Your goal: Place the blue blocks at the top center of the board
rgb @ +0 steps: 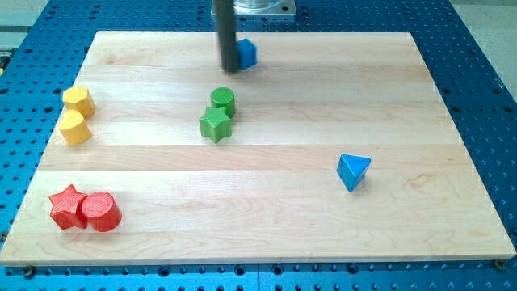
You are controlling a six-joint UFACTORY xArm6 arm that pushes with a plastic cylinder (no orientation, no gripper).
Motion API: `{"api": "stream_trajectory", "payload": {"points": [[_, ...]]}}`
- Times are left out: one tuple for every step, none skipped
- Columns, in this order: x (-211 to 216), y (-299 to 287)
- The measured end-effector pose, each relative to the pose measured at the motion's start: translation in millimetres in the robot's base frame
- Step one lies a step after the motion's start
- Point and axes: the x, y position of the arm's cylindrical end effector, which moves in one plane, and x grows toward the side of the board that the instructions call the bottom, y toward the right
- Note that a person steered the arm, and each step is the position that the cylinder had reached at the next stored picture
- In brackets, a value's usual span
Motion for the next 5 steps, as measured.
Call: {"api": "stream_trajectory", "payload": {"points": [[37, 11], [59, 47], [65, 62], [67, 62], [80, 87]]}}
